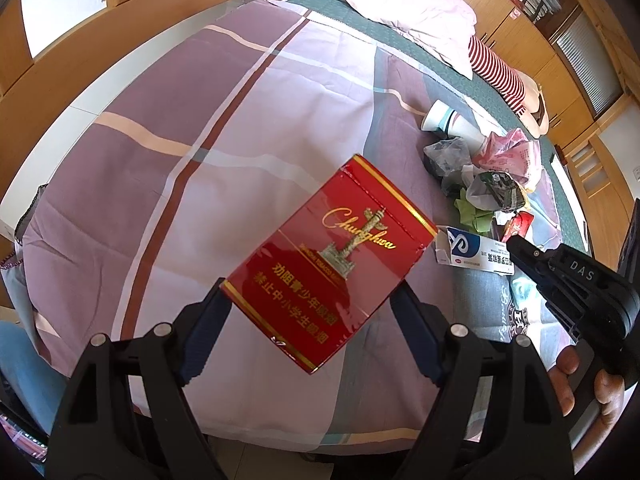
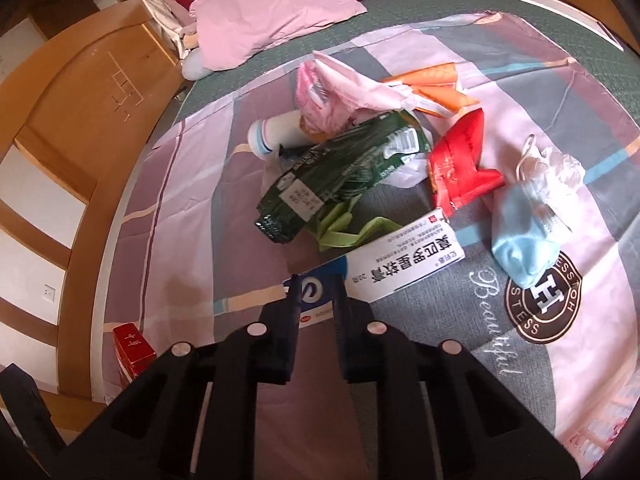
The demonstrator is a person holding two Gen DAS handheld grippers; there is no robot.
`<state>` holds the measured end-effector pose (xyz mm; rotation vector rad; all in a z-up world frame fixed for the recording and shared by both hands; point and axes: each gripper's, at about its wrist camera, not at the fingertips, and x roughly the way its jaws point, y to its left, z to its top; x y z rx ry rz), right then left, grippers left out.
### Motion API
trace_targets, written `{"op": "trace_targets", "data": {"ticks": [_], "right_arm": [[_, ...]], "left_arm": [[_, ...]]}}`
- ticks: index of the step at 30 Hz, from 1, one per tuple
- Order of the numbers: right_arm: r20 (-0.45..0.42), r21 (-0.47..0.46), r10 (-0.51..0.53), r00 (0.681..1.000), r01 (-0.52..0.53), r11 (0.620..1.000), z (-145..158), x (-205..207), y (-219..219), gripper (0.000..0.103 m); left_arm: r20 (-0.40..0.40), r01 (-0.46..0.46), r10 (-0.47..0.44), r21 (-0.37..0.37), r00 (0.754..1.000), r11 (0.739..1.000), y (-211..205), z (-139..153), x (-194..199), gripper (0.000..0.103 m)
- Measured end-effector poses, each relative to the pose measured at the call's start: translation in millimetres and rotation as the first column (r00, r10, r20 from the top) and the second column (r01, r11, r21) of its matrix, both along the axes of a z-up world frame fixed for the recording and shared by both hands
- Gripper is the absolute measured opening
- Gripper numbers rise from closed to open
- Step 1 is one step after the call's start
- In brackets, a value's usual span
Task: Collect trash
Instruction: 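Grasp the white ointment box with the right tool while the left tool holds the red box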
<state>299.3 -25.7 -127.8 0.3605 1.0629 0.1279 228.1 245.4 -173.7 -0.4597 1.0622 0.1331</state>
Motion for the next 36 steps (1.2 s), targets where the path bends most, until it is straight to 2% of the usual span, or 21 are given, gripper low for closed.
{"op": "trace_targets", "data": {"ticks": [2,4,5,7,12,18,20,22,23,24,25,29,32,33,35,36], "right_arm": [[-0.017,-0.006,-0.026,1.0,0.026,1.0,-2.6,0.8,-6.1,0.021],[-0.032,-0.018,-0.05,0.998,0.05,0.999,-4.8,1.6,-12.0,0.037],[-0.039,-0.021,-0.063,0.997,0.062,0.998,-6.1,1.9,-15.2,0.039],[-0.046,-0.027,-0.082,0.996,0.081,0.996,-7.5,1.8,-19.9,0.054],[-0.069,-0.051,-0.096,0.993,0.093,0.994,-13.2,3.8,-22.3,0.072],[-0.158,-0.032,-0.045,0.986,0.041,0.999,-31.1,7.0,-12.8,0.074],[-0.163,-0.023,-0.016,0.986,0.012,1.0,-32.5,6.2,-7.2,0.069],[-0.149,-0.038,0.025,0.989,-0.031,0.999,-30.7,5.1,1.0,0.038],[-0.143,-0.035,0.048,0.989,-0.053,0.998,-30.1,4.7,4.9,0.029],[-0.14,-0.013,0.071,0.988,-0.074,0.997,-30.1,4.4,8.1,0.012],[-0.139,0.015,0.089,0.986,-0.088,0.996,-30.4,4.1,9.9,0.006],[-0.081,0.141,0.117,0.99,-0.105,0.984,-19.4,2.2,7.3,0.004],[-0.017,0.16,0.124,0.992,-0.12,0.98,-5.6,-0.1,5.9,0.004],[-0.008,0.146,0.114,0.993,-0.112,0.983,-3.2,-0.5,5.5,0.009],[-0.01,0.109,0.09,0.996,-0.088,0.99,-2.9,0.2,4.4,0.035],[-0.023,0.086,0.072,0.997,-0.07,0.994,-4.9,1.9,3.3,0.061]], "left_arm": [[0.0,-0.002,0.002,-0.008,1.0,1.0,0.4,-0.5,-0.4,0.081],[0.0,-0.002,0.002,-0.023,1.0,1.0,1.0,-1.3,-0.5,0.081],[0.0,0.0,0.0,-0.029,1.0,1.0,1.4,-1.5,-0.6,0.081],[-0.001,0.002,-0.002,-0.034,1.0,0.999,1.0,-1.8,-0.3,0.081],[0.001,0.011,-0.011,-0.04,1.0,0.999,-1.4,-1.7,0.5,0.081],[-0.002,0.015,-0.016,-0.046,1.0,0.999,-1.5,-3.1,1.0,0.081],[-0.001,0.014,-0.014,-0.047,1.0,0.999,-1.5,-3.0,1.1,0.081],[0.0,0.014,-0.014,-0.048,1.0,0.999,-1.2,-2.7,1.3,0.081],[0.0,0.015,-0.015,-0.05,1.0,0.999,-1.1,-2.8,1.2,0.081],[0.002,0.014,-0.014,-0.051,1.0,0.999,-0.4,-2.8,0.8,0.081],[0.003,0.012,-0.012,-0.052,1.0,0.999,0.4,-2.4,0.9,0.081],[0.006,0.001,-0.001,-0.061,1.0,0.998,3.7,-1.2,-0.2,0.081],[0.005,-0.002,0.002,-0.068,1.0,0.998,4.9,-1.6,-0.5,0.081],[0.004,-0.002,0.003,-0.069,1.0,0.998,4.7,-1.9,-0.9,0.081],[0.0,-0.003,0.003,-0.071,1.0,0.997,4.3,-2.8,-1.0,0.081],[-0.002,-0.003,0.003,-0.071,1.0,0.997,4.2,-3.3,-1.0,0.081]]}}
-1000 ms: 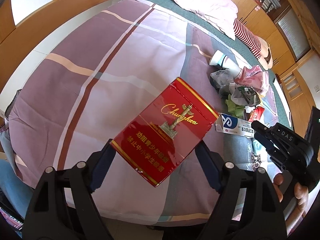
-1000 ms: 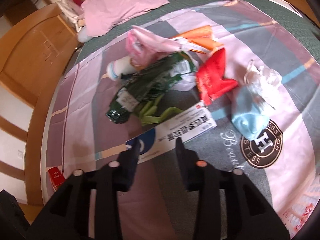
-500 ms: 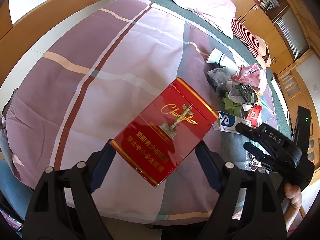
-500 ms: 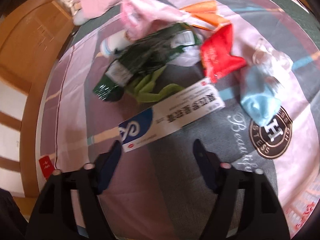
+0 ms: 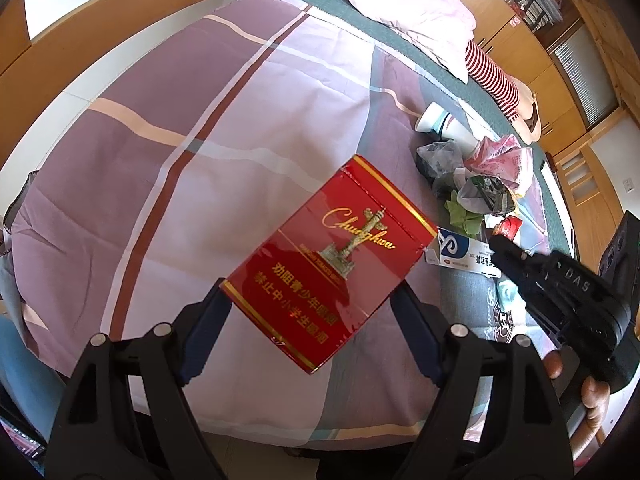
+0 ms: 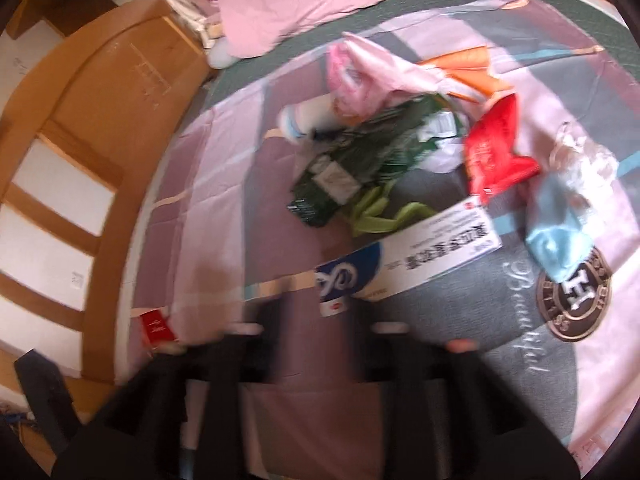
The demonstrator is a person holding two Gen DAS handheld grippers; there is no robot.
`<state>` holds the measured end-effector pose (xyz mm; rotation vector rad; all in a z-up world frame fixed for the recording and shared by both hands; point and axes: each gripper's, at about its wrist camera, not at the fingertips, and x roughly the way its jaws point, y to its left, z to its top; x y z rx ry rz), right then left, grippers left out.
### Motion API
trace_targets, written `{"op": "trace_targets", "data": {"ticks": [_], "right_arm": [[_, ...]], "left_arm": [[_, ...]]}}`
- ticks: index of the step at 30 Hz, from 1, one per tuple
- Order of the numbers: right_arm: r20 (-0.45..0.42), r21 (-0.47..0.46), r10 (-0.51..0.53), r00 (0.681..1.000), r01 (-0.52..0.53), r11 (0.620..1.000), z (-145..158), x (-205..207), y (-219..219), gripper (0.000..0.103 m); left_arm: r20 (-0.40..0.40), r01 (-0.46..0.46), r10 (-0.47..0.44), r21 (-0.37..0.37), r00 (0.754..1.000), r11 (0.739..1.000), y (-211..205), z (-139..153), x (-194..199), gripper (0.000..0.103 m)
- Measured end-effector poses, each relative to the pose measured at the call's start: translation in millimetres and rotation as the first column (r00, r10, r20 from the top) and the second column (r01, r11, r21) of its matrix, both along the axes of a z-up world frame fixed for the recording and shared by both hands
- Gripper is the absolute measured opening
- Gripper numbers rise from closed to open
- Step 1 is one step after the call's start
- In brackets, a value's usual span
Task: Collect trash
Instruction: 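Grasp the white ointment box with the right tool while the left tool holds the red box, then lift the ointment box with the right tool while the left tool carries the red box toward the bin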
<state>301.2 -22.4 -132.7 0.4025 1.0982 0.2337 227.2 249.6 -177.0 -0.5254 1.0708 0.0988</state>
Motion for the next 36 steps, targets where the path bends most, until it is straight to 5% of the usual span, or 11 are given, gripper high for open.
{"op": "trace_targets", "data": {"ticks": [4,8,10,15,18,26,30,36], "right_arm": [[-0.122,-0.029,-0.109,0.987,0.106,0.994,-25.2,12.8,-11.0,0.067],[-0.282,0.024,-0.222,0.933,0.238,0.971,-57.3,33.4,-24.7,0.068],[-0.257,-0.019,-0.233,0.938,0.236,0.971,-58.2,45.4,-18.0,0.076],[-0.171,-0.181,-0.224,0.959,0.193,0.964,-59.9,66.8,4.4,0.076],[-0.141,-0.295,-0.172,0.975,0.124,0.947,-57.7,64.1,18.5,0.055],[-0.238,-0.047,0.031,0.971,-0.044,0.998,-49.5,16.3,18.8,0.047],[-0.206,-0.075,0.144,0.968,-0.162,0.984,-42.5,-7.5,37.7,0.047],[-0.053,0.052,0.196,0.979,-0.194,0.98,-13.7,-9.4,42.5,0.046]], "left_arm": [[-0.006,-0.006,0.006,-0.012,1.0,1.0,2.2,-0.1,-0.8,0.081],[-0.002,-0.002,0.002,-0.03,1.0,1.0,2.3,2.6,-3.7,0.081],[0.003,0.006,-0.006,-0.037,1.0,0.999,1.1,3.9,-4.8,0.081],[0.001,0.017,-0.017,-0.029,1.0,0.999,-1.1,3.6,-5.0,0.081],[-0.011,0.011,-0.012,-0.029,1.0,1.0,0.6,1.0,-3.8,0.081],[0.007,-0.013,0.014,-0.044,1.0,0.999,5.2,3.2,-6.7,0.081],[0.023,-0.006,0.007,-0.046,1.0,0.999,3.2,5.8,-8.9,0.081],[0.079,-0.021,0.026,-0.06,0.997,0.998,8.0,14.3,-13.5,0.081]]}}
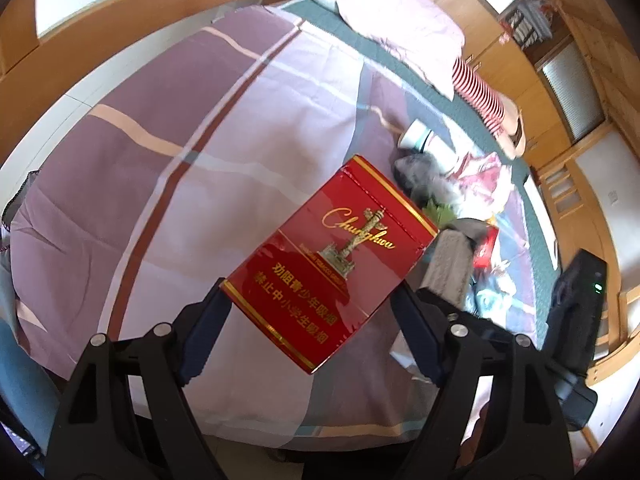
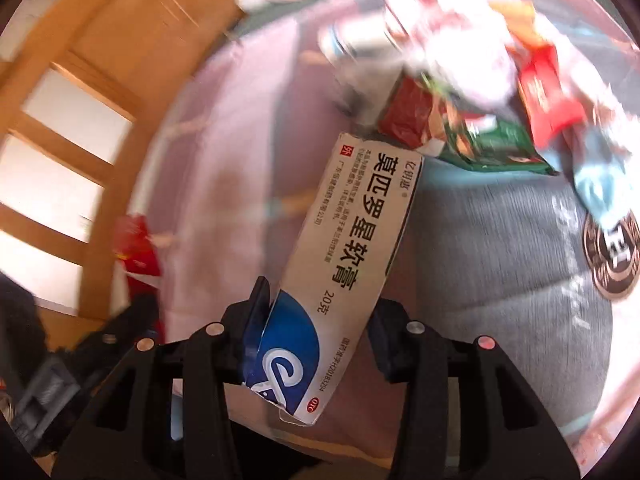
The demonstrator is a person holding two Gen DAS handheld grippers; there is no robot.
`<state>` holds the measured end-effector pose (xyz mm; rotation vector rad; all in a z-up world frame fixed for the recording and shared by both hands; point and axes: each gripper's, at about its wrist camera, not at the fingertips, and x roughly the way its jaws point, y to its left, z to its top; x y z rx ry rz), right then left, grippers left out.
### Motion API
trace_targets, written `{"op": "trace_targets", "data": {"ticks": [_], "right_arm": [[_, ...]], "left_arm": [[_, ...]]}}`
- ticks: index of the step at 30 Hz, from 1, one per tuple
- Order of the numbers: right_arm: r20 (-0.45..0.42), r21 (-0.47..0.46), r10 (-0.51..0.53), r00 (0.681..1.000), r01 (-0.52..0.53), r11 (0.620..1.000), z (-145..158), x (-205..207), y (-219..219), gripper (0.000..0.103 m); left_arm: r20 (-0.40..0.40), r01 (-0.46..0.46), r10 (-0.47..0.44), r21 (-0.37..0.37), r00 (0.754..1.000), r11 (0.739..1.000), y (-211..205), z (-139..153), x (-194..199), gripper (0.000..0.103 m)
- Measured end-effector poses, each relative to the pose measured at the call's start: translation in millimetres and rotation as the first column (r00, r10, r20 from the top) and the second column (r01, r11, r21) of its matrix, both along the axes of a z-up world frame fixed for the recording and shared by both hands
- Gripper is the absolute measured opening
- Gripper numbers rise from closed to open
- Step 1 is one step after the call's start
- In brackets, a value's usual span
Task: Collect trash
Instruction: 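Lift the ointment box with the right tool while the left tool carries the red box toward the bin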
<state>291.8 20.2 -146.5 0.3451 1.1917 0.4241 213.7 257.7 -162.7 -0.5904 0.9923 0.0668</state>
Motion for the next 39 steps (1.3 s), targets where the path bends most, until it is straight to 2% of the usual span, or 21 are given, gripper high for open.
{"op": "trace_targets", "data": {"ticks": [2,4,10,12,14,16,18,19,21,23,24,28,30,33,35,36,38,39], "right_arm": [[0.071,0.023,0.027,0.997,-0.029,0.999,13.5,-2.3,3.7,0.046],[0.11,-0.006,0.057,0.992,-0.057,0.998,17.7,-6.7,13.4,0.046],[0.15,-0.008,0.157,0.976,-0.158,0.987,22.5,-23.5,26.3,0.046],[0.168,-0.089,0.199,0.966,-0.186,0.979,17.6,-20.5,37.7,0.046],[0.132,-0.192,0.227,0.965,-0.199,0.961,5.2,-21.1,45.7,0.046],[0.129,-0.135,0.221,0.967,-0.204,0.97,8.8,-25.3,38.5,0.046],[0.188,-0.093,0.2,0.962,-0.185,0.978,19.4,-26.1,32.3,0.046],[0.205,-0.115,0.196,0.959,-0.175,0.978,20.8,-26.6,32.2,0.046],[0.167,-0.186,0.203,0.965,-0.172,0.968,11.0,-26.0,34.4,0.046],[0.14,-0.175,0.186,0.973,-0.16,0.971,6.8,-28.2,30.2,0.046],[0.174,-0.154,0.166,0.971,-0.14,0.978,13.6,-30.8,25.5,0.046],[0.365,-0.123,0.045,0.93,0.0,0.992,53.4,-54.4,-9.8,0.046],[0.397,-0.108,-0.008,0.918,0.055,0.993,72.4,-73.7,-40.6,0.046],[0.439,-0.146,-0.059,0.897,0.136,0.98,104.8,-107.1,-96.4,0.046],[0.441,-0.167,-0.096,0.892,0.187,0.968,122.9,-127.8,-137.9,0.046],[0.423,-0.207,-0.116,0.899,0.22,0.953,125.3,-138.4,-158.9,0.046],[0.355,-0.323,-0.166,0.92,0.287,0.902,120.2,-157.0,-195.7,0.046],[0.308,-0.378,-0.199,0.93,0.312,0.872,113.3,-166.9,-213.7,0.046]], "left_arm": [[0.018,-0.036,0.036,-0.014,0.999,0.999,7.7,3.6,-3.1,0.081],[0.027,-0.073,0.074,-0.027,0.997,0.997,15.7,5.3,-5.6,0.081],[0.029,-0.15,0.15,-0.006,0.988,0.989,27.8,8.7,-11.3,0.081],[0.032,-0.164,0.164,0.008,0.986,0.986,30.2,10.2,-12.7,0.081],[0.041,-0.18,0.179,0.023,0.983,0.983,32.7,12.8,-14.7,0.081],[0.046,-0.185,0.184,0.022,0.982,0.983,34.2,14.1,-15.5,0.081],[0.052,-0.183,0.182,0.011,0.982,0.983,35.3,14.8,-15.8,0.081],[0.054,-0.178,0.177,0.006,0.983,0.984,35.3,15.0,-15.6,0.081],[0.05,-0.163,0.163,-0.009,0.985,0.987,33.4,13.2,-13.9,0.081],[0.043,-0.143,0.145,-0.041,0.988,0.989,31.4,10.4,-11.4,0.081],[0.043,-0.135,0.137,-0.054,0.99,0.989,30.2,9.4,-10.4,0.081],[0.061,-0.046,0.054,-0.128,0.997,0.991,20.5,10.1,-6.3,0.081],[0.094,0.045,-0.027,-0.195,0.995,0.98,6.6,12.4,-4.6,0.081],[0.137,0.154,-0.125,-0.221,0.983,0.963,-19.3,19.4,-3.7,0.081],[0.179,0.235,-0.2,-0.204,0.963,0.95,-46.2,28.7,-6.0,0.081],[0.197,0.271,-0.233,-0.197,0.952,0.942,-58.0,32.9,-7.3,0.081],[0.246,0.378,-0.328,-0.195,0.912,0.905,-88.7,42.8,-11.4,0.081],[0.279,0.449,-0.389,-0.197,0.878,0.872,-108.0,49.0,-15.1,0.081]]}}
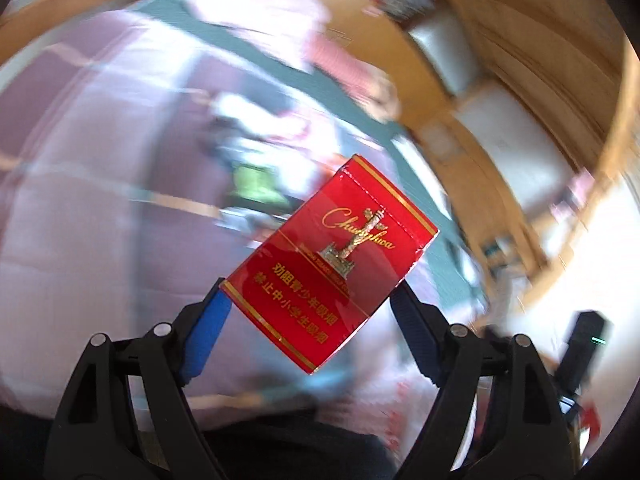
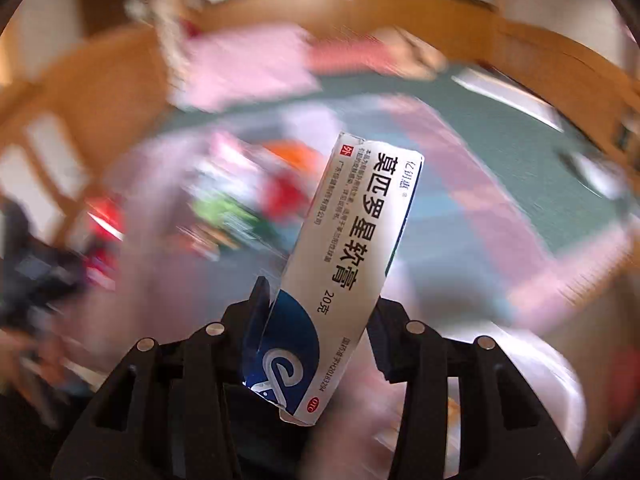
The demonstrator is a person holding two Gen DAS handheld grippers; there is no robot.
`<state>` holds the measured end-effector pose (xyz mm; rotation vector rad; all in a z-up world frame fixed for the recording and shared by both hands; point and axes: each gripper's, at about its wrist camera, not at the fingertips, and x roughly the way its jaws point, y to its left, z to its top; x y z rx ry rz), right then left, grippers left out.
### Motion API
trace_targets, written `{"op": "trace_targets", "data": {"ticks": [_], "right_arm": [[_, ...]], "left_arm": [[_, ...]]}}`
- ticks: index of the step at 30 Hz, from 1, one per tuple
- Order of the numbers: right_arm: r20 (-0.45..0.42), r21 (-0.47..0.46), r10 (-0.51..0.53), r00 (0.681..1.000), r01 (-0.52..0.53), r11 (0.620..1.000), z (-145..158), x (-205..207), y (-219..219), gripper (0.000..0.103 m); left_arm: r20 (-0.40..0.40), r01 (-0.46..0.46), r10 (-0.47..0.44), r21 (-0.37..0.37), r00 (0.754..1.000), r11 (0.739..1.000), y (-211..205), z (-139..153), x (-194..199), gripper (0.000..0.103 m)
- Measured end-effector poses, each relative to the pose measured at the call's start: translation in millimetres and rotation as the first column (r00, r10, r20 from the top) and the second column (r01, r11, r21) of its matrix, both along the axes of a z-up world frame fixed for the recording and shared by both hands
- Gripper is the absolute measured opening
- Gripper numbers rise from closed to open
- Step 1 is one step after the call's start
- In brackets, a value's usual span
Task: Collect trash
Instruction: 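Open the right tool over the white bin while the left tool releases the red box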
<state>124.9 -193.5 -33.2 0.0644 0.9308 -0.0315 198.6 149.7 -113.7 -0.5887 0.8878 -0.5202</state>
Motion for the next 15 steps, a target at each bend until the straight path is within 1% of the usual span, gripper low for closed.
{"op": "trace_targets", "data": {"ticks": [1,2,3,4,5,6,7,8,9,11,12,13,14,15], "right_arm": [[-0.071,-0.029,-0.05,0.996,0.048,0.998,-11.8,-11.2,-19.5,0.047],[-0.129,-0.038,-0.083,0.988,0.079,0.996,-22.5,-20.8,-33.1,0.047],[-0.199,-0.036,-0.114,0.973,0.109,0.993,-36.8,-30.3,-47.1,0.049],[-0.267,-0.029,-0.136,0.954,0.133,0.991,-50.5,-40.2,-61.2,0.055],[-0.334,-0.024,-0.162,0.928,0.163,0.986,-63.7,-50.1,-73.9,0.058],[-0.361,-0.017,-0.19,0.913,0.197,0.98,-70.6,-61.6,-85.8,0.06],[-0.358,-0.012,-0.224,0.907,0.235,0.972,-72.3,-71.2,-96.6,0.062],[-0.341,-0.009,-0.267,0.901,0.281,0.96,-68.6,-79.2,-108.9,0.064],[-0.315,0.001,-0.312,0.896,0.329,0.944,-61.3,-86.6,-120.0,0.066],[-0.248,0.043,-0.401,0.882,0.423,0.905,-39.7,-101.1,-145.0,0.069],[-0.218,0.063,-0.429,0.877,0.451,0.89,-30.4,-107.6,-153.4,0.07],[-0.181,0.084,-0.453,0.873,0.473,0.877,-18.7,-114.4,-161.4,0.071],[-0.151,0.095,-0.465,0.872,0.481,0.871,-9.7,-119.4,-164.2,0.072],[-0.12,0.099,-0.476,0.871,0.488,0.867,-1.5,-122.0,-166.8,0.074]], "left_arm": [[0.018,0.044,-0.044,-0.008,0.999,0.999,-12.1,3.3,-3.4,0.081],[0.042,0.103,-0.102,-0.014,0.994,0.995,-29.3,8.1,-8.6,0.081],[0.06,0.152,-0.151,-0.018,0.987,0.988,-43.7,11.5,-13.0,0.081],[0.078,0.216,-0.214,-0.023,0.974,0.976,-62.9,15.1,-19.0,0.081],[0.091,0.275,-0.271,-0.029,0.958,0.961,-80.8,16.4,-25.3,0.081],[0.098,0.321,-0.317,-0.034,0.943,0.946,-96.8,17.2,-29.3,0.081],[0.101,0.386,-0.38,-0.046,0.919,0.921,-120.2,16.2,-36.5,0.081],[0.098,0.422,-0.415,-0.057,0.904,0.905,-135.0,14.9,-42.1,0.081],[0.094,0.452,-0.445,-0.07,0.89,0.889,-147.1,13.9,-46.5,0.081],[0.08,0.532,-0.526,-0.108,0.847,0.84,-184.1,7.6,-56.5,0.081],[0.075,0.582,-0.577,-0.123,0.813,0.804,-204.7,3.4,-63.9,0.081],[0.069,0.612,-0.609,-0.127,0.79,0.78,-218.8,-0.3,-66.9,0.083],[0.056,0.652,-0.652,-0.132,0.757,0.746,-235.7,-4.6,-76.2,0.089],[0.032,0.682,-0.685,-0.126,0.728,0.72,-252.0,-10.0,-82.6,0.092]]}}
